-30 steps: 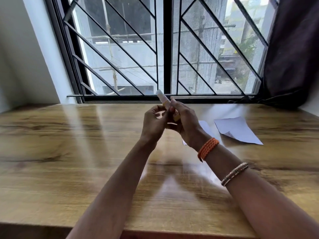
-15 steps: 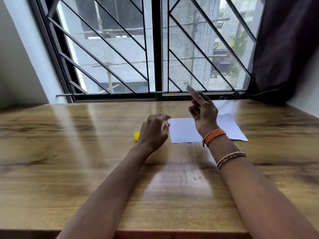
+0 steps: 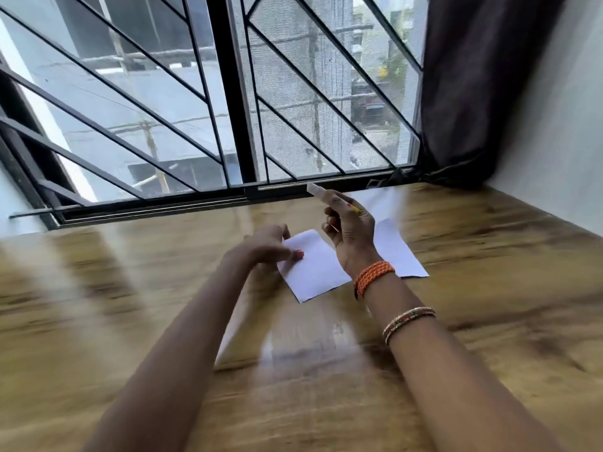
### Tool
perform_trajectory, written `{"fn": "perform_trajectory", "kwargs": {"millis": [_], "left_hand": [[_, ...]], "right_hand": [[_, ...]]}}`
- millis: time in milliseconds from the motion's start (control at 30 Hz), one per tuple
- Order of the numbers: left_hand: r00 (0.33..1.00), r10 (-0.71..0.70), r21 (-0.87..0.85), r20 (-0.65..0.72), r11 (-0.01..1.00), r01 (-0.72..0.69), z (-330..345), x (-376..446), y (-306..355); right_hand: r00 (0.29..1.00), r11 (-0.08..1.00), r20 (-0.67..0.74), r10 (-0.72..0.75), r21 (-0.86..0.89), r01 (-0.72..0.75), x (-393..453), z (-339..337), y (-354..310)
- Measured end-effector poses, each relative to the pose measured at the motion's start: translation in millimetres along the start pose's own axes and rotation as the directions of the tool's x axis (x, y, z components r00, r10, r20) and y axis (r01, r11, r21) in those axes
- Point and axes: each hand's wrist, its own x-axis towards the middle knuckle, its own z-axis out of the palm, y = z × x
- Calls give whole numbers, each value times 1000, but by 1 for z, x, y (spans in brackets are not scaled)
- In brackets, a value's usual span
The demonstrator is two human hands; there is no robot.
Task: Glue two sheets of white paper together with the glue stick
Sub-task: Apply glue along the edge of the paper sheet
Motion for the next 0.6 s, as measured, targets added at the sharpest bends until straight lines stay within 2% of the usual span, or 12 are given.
{"fn": "perform_trajectory", "kwargs": {"millis": [67, 133, 233, 367, 467, 533, 600], "left_hand": [[998, 8, -67, 66, 998, -4, -4, -2, 2], [997, 27, -160, 73, 987, -15, -7, -6, 3], [999, 17, -333, 30, 943, -6, -17, -20, 1], [997, -57, -427, -61, 904, 26, -24, -52, -5], [989, -137, -522, -63, 849, 84, -22, -82, -12], [980, -187, -558, -70, 822, 117, -15, -101, -19], [958, -252, -432, -135, 885, 172, -10, -119, -22]], "right_hand": [[1000, 1000, 6, 16, -6, -16, 1, -1, 3], [1000, 1000, 21, 16, -5, -15, 0, -1, 4], [998, 1000, 69, 10, -12, -9, -4, 1, 4], [990, 1000, 136, 28, -1, -28, -15, 8, 4], [984, 998, 173, 44, 46, -53, -21, 13, 4], [974, 997, 220, 60, -69, -46, -28, 16, 4], [945, 960, 308, 112, -279, -23, -36, 17, 8]]}}
